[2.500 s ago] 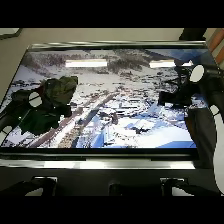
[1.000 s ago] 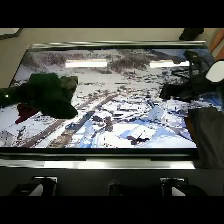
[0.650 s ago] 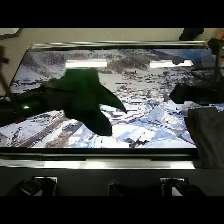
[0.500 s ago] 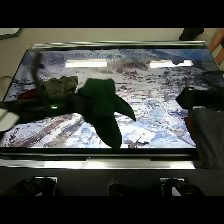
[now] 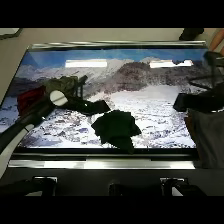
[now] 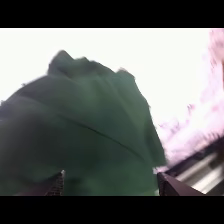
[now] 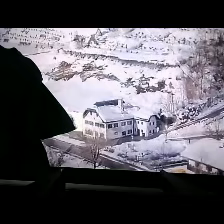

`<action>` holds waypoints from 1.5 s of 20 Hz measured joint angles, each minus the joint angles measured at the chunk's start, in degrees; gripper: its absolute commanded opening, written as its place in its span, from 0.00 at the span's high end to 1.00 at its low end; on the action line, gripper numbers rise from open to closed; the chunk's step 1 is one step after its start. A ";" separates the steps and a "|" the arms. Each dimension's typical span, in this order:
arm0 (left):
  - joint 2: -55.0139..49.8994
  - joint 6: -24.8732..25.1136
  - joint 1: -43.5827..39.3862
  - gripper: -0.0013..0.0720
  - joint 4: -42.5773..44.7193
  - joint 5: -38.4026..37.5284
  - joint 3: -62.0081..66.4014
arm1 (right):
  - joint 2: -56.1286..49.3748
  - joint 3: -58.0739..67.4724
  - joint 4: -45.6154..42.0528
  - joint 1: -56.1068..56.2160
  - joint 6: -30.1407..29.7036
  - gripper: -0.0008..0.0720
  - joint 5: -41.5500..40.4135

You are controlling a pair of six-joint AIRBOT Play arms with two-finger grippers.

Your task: Fold the shirts.

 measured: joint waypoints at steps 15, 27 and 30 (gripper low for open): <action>-3.98 16.22 12.22 0.02 -13.84 -10.97 -18.38 | -16.92 -27.85 22.29 3.65 -8.26 0.03 -9.27; -4.90 20.24 2.23 0.10 -19.89 -5.38 -25.22 | -17.11 -37.53 24.55 3.91 -11.65 0.03 -13.99; -5.66 19.80 -0.09 0.43 -21.92 -1.40 -25.57 | -17.09 -37.94 24.74 3.91 -12.07 0.03 -14.29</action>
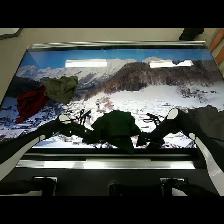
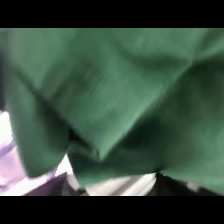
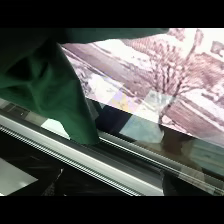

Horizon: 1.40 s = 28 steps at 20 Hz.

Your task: Fold the shirts.

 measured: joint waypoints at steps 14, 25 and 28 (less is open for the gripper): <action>5.51 0.46 -1.81 0.94 0.35 4.24 -0.20 | -2.25 -3.13 4.61 9.86 2.84 0.94 -13.88; 28.09 3.80 7.96 0.94 6.95 0.48 18.84 | 21.51 23.06 -19.50 11.54 8.17 0.94 -20.44; 35.47 0.31 16.15 0.94 9.86 1.49 32.54 | 30.45 37.03 -35.08 11.50 13.29 0.94 -22.67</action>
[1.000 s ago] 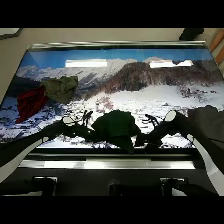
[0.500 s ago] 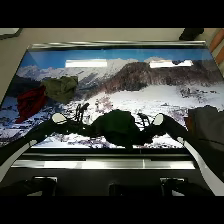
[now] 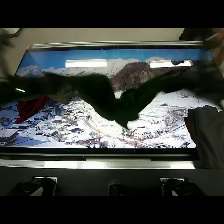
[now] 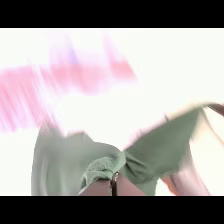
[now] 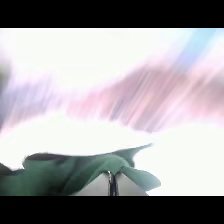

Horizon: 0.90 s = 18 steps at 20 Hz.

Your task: Fold the shirts.

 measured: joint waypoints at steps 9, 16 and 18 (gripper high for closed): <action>13.90 -12.50 22.64 0.94 10.40 2.16 18.21 | 11.08 14.08 -16.09 0.09 7.28 0.94 2.89; 11.34 -13.68 25.38 0.94 13.20 1.66 19.10 | 5.77 14.86 -20.74 0.11 12.11 0.94 4.15; 6.99 -12.28 25.14 0.94 13.64 1.09 18.23 | -0.17 14.78 -22.14 0.11 14.51 0.94 6.10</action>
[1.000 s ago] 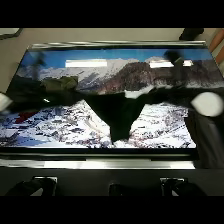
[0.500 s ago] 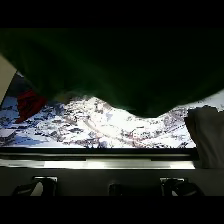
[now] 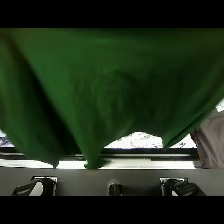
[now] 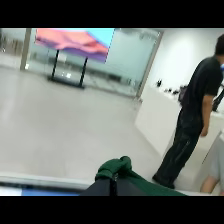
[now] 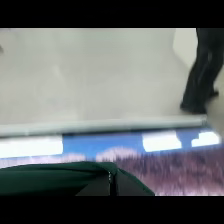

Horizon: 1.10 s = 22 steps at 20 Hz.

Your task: Fold the shirts.

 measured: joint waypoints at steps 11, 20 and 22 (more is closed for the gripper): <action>-39.56 10.43 -8.85 0.94 0.57 5.29 -4.00 | -38.73 -0.37 14.12 -10.08 20.15 0.93 -8.48; -54.25 9.46 -16.06 0.12 -0.24 -3.87 -3.32 | -47.43 -0.22 19.96 -11.98 17.31 0.48 -7.61; -54.84 7.67 -14.71 0.34 -0.22 -9.97 -1.79 | -45.86 -0.07 20.44 -13.88 13.92 0.48 -6.05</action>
